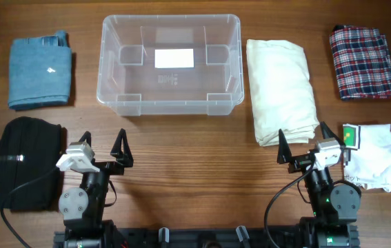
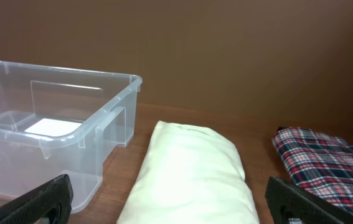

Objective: Pack container
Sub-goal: 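Move the right gripper toward the cream cloth right of the box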

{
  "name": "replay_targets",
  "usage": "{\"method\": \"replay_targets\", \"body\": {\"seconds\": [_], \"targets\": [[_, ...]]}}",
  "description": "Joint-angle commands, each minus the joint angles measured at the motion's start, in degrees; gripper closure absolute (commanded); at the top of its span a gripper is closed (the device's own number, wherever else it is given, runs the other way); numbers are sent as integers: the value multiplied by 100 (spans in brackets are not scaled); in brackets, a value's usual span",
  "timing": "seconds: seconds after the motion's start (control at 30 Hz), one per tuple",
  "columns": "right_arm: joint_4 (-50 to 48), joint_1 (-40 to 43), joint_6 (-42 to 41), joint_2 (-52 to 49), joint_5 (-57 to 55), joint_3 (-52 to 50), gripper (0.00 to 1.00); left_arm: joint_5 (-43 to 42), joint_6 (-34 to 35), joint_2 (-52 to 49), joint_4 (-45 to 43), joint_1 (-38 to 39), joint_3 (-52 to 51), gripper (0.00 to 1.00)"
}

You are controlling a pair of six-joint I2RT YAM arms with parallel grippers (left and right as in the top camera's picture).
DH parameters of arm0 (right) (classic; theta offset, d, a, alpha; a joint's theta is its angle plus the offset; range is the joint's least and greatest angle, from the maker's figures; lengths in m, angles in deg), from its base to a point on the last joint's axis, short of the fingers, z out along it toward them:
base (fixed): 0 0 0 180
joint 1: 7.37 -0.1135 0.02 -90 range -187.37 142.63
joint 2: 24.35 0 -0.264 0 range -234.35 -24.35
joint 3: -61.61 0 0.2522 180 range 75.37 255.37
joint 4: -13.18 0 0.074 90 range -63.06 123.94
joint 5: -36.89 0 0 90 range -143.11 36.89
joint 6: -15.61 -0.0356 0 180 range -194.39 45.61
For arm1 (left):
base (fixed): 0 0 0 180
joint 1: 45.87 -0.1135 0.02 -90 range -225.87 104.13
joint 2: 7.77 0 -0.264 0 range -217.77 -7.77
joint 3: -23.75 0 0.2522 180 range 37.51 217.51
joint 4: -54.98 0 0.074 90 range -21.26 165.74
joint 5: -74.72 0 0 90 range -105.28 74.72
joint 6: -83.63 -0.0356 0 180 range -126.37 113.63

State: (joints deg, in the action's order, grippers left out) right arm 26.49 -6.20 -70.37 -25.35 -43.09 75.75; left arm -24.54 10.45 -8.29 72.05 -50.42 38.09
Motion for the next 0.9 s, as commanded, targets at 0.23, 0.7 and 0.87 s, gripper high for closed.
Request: {"method": "replay_targets", "body": {"seconds": [0.23, 0.7, 0.87], "targets": [[-31, -13, 46, 2, -59, -9, 0, 33, -7, 24, 26, 33, -26, 0], [-205, -13, 11, 2, -597, -9, 0, 33, -7, 24, 26, 33, -26, 0], [-1010, -13, -269, -55, 107, 332, 0, 33, -4, 24, 26, 33, -26, 0]]}}
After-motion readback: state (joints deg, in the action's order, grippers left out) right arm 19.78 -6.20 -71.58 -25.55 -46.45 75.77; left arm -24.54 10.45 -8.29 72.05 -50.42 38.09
